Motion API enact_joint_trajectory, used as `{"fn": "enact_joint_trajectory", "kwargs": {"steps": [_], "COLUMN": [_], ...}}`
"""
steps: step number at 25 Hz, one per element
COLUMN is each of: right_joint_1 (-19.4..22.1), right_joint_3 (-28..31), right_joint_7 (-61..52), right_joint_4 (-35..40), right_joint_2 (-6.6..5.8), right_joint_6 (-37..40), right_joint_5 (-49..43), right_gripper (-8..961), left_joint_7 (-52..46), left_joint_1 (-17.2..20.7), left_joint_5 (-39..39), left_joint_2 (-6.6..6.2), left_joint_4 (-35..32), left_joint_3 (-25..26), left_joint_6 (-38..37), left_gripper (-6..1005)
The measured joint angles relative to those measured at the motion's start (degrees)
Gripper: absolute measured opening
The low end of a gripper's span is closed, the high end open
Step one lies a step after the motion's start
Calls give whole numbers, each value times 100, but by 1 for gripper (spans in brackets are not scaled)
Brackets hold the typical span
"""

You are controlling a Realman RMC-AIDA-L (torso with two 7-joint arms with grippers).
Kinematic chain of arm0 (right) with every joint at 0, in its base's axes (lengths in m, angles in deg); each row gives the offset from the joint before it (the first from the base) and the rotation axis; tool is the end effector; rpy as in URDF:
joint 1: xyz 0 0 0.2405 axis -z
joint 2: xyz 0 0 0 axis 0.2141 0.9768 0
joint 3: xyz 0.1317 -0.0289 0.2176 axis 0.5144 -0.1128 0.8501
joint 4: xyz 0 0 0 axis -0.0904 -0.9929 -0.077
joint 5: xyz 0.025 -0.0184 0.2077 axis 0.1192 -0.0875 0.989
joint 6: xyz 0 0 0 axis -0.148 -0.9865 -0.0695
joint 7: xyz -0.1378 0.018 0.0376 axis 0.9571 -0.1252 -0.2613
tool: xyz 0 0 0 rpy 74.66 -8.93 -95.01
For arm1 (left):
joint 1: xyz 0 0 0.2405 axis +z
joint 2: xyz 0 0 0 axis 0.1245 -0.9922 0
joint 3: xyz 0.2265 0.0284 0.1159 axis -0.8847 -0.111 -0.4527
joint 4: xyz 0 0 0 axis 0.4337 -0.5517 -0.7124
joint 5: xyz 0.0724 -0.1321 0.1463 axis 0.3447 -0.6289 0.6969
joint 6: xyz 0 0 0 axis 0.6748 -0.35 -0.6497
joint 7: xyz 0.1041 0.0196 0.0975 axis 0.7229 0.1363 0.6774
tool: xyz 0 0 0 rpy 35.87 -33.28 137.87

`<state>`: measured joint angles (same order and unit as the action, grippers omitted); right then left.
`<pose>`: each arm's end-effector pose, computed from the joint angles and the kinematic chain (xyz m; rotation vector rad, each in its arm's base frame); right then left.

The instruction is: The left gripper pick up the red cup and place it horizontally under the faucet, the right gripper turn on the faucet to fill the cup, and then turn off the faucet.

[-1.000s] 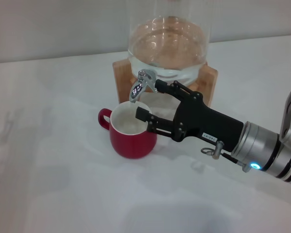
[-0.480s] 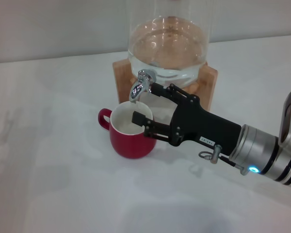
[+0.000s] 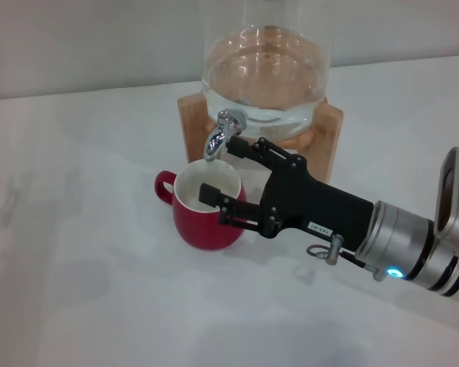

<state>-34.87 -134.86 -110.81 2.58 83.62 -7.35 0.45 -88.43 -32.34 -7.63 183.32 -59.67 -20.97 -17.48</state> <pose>0.2170 0.2904 -0.0686 -2.3194 0.3497 1.2364 -0.3457 0.3243 -0.0037 -1.6147 -0.5212 -0.6331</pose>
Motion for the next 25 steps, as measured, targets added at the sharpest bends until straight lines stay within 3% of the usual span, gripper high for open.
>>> {"fn": "enact_joint_trajectory", "kwargs": {"steps": [25], "right_joint_1": [54], "right_joint_3": [-10], "right_joint_7": [0], "right_joint_4": [71], "right_joint_2": [-2], "right_joint_6": [1], "right_joint_5": [-36], "right_gripper": [870], "left_joint_7": [0], "left_joint_1": [13], "left_joint_5": [0], "left_joint_2": [8], "left_joint_4": [0], "left_joint_3": [0], "left_joint_6": [-1], "left_gripper": [777]}}
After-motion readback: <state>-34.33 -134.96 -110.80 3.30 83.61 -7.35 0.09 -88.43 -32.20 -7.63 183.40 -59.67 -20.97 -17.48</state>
